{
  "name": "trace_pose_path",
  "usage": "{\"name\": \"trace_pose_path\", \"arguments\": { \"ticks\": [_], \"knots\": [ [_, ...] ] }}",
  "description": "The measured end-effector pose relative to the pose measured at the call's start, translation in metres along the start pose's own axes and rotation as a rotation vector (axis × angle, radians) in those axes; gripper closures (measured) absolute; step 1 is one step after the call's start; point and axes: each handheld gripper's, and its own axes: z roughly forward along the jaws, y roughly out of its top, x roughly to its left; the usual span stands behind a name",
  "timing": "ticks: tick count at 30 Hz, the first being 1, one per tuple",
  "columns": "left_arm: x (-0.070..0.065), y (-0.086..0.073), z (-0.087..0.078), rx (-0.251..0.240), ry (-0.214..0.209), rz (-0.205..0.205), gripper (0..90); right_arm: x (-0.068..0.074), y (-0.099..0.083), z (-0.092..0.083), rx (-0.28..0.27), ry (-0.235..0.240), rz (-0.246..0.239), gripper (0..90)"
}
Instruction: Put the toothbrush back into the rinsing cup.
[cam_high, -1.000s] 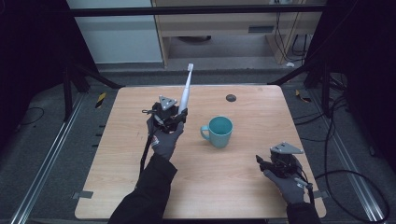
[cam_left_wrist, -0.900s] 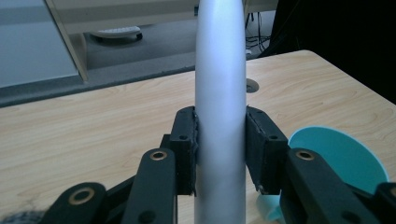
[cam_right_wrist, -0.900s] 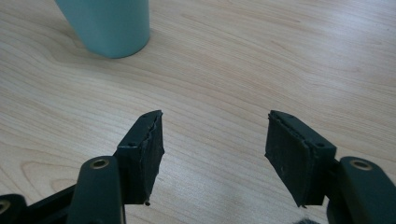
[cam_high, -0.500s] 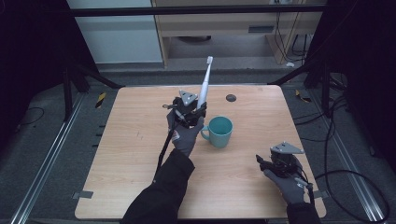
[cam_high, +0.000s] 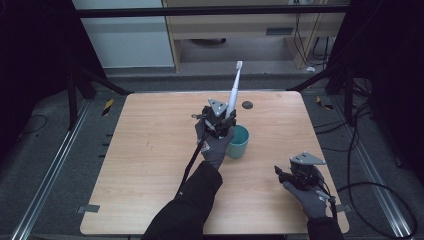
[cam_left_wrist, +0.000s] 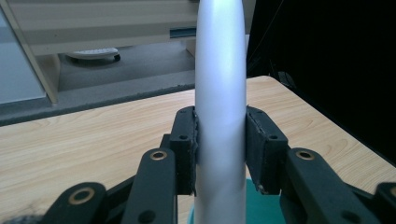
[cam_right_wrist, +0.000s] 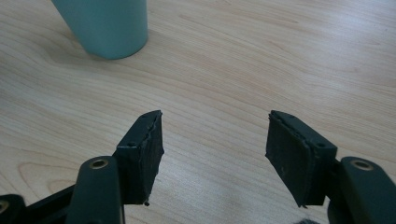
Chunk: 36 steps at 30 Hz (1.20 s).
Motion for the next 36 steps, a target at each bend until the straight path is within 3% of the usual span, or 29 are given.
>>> {"name": "trace_pose_path", "arguments": {
  "ticks": [17, 28, 36],
  "knots": [
    [-0.011, -0.031, 0.028, 0.018, -0.009, -0.007, 65.9, -0.001, -0.001, 0.0, 0.002, 0.0, -0.001, 36.5],
    [-0.014, -0.054, 0.035, 0.041, -0.005, 0.01, 65.8, 0.0, -0.001, 0.001, 0.003, 0.0, -0.004, 36.4],
    [-0.018, -0.058, 0.036, 0.047, 0.003, 0.039, 65.7, 0.0, -0.001, 0.001, 0.005, 0.0, -0.003, 36.3]
  ]
}}
